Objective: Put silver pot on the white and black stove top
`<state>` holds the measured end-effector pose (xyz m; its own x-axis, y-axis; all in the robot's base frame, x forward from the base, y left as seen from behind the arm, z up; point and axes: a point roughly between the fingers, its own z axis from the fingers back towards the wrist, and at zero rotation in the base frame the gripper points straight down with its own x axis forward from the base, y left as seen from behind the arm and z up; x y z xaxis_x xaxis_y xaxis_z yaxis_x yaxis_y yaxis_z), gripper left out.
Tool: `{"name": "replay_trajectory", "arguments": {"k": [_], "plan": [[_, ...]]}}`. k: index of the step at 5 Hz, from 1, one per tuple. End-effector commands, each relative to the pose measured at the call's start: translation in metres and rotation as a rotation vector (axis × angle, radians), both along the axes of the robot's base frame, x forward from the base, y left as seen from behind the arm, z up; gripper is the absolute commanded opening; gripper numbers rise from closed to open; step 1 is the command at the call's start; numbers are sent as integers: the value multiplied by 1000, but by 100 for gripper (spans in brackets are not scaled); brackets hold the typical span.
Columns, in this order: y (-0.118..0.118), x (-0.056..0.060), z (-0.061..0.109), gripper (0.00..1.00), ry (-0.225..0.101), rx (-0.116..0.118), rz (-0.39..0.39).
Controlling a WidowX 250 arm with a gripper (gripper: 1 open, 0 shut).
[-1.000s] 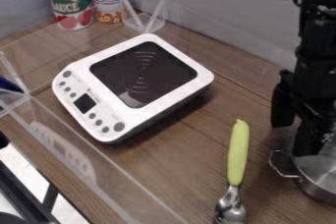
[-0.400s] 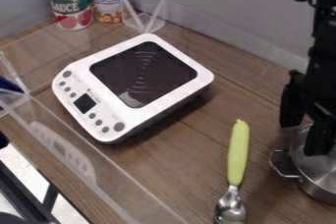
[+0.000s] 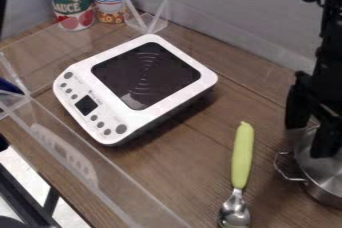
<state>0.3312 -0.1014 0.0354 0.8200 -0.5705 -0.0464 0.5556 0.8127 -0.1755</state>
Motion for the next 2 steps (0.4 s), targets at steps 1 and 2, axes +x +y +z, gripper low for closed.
{"name": "replay_trajectory", "arguments": {"k": [1,2], "plan": [[-4,1,21,100,-55,-4,6],[-1,6,25,100,-55,3,61]]}}
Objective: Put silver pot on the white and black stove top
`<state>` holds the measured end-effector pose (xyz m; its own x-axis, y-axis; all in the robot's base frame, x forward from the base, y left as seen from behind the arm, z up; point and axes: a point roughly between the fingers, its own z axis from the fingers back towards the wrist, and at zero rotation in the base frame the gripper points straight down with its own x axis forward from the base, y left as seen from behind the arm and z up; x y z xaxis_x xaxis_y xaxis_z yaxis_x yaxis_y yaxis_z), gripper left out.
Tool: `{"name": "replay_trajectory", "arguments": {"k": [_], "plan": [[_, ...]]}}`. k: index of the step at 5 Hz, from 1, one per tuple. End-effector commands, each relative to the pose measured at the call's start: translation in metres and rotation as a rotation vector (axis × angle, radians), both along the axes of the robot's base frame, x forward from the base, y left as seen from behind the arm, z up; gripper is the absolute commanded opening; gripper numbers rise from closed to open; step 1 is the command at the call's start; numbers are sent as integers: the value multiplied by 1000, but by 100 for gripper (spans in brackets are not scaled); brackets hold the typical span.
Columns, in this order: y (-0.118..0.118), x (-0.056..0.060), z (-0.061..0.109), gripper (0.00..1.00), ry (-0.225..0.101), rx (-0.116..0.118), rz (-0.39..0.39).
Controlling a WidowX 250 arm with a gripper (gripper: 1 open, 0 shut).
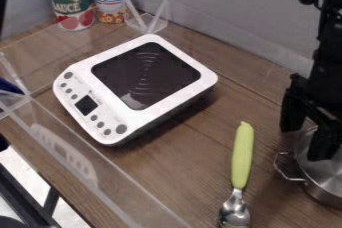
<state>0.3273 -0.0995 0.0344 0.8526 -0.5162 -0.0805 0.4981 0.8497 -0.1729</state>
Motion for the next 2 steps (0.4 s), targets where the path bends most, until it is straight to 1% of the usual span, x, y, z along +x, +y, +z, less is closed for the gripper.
{"name": "replay_trajectory", "arguments": {"k": [1,2], "plan": [[1,16,29,100,-81,-8,54],[-11,16,30,100,-81,-7,16]]}}
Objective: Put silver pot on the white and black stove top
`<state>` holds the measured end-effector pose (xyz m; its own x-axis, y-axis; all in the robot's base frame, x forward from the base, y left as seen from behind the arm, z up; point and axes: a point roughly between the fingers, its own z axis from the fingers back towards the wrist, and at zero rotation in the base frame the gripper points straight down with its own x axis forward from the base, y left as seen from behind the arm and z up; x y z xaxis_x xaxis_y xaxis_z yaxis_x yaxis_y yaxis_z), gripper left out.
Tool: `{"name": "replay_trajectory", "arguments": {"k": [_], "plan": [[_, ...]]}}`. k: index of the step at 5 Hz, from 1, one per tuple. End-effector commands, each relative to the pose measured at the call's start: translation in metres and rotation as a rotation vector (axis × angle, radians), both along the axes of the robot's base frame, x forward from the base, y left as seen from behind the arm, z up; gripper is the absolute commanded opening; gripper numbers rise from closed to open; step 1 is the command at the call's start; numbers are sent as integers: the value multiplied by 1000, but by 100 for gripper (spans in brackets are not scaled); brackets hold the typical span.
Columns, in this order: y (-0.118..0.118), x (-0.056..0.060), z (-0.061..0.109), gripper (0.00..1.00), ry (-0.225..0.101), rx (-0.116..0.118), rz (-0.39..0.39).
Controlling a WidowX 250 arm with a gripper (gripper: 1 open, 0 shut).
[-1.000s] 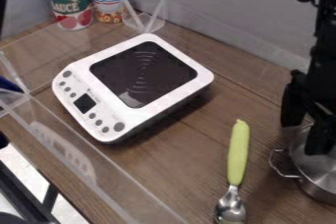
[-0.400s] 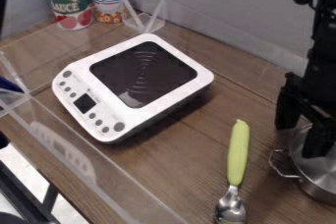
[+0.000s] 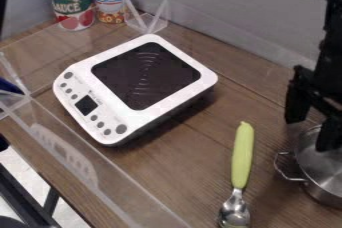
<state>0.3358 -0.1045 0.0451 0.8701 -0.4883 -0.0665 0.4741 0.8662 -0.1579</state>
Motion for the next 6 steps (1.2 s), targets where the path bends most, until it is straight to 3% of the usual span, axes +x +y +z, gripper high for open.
{"name": "replay_trajectory", "arguments": {"k": [1,2,3,4,5,6], "plan": [[-18,9,18,100,-60,-15,-54],[-14,11,8,100,-55,-15,-80],[-7,14,10,100,-47,-12,-94],[-1,17,10,0,-40,-8,-111],[2,16,9,100,-34,-4,-56],[5,16,12,0,-26,3,-8]]}}
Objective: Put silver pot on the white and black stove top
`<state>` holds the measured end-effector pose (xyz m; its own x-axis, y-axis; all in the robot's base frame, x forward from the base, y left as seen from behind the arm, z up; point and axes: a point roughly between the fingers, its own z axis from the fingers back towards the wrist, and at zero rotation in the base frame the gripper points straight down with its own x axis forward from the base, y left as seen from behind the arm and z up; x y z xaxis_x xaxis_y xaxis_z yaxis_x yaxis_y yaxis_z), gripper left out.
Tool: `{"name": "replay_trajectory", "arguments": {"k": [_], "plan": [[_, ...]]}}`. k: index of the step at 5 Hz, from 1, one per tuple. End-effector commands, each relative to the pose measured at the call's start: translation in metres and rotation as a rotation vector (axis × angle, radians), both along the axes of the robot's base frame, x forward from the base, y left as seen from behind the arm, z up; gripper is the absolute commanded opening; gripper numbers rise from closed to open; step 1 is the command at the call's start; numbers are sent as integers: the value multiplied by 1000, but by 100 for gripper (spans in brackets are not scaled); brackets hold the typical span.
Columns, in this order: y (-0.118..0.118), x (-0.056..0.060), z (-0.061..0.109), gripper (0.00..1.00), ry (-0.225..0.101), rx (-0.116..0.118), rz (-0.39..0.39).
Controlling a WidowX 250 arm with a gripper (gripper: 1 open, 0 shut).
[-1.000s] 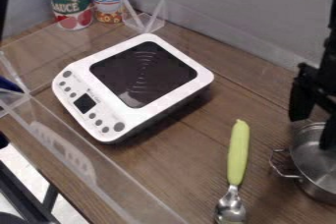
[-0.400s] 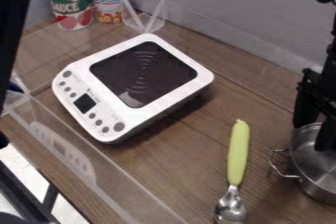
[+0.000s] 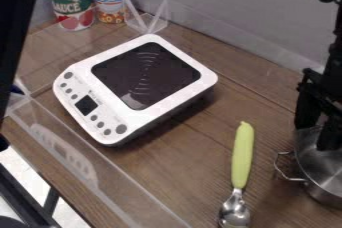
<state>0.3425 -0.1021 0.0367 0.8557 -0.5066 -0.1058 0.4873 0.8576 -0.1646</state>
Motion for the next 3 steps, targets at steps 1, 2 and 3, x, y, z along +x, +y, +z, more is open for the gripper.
{"name": "replay_trajectory", "arguments": {"k": [1,2,3], "plan": [[9,12,20,0,-58,-6,78],[20,15,36,0,-59,4,132],[36,12,57,0,-66,21,118]]}}
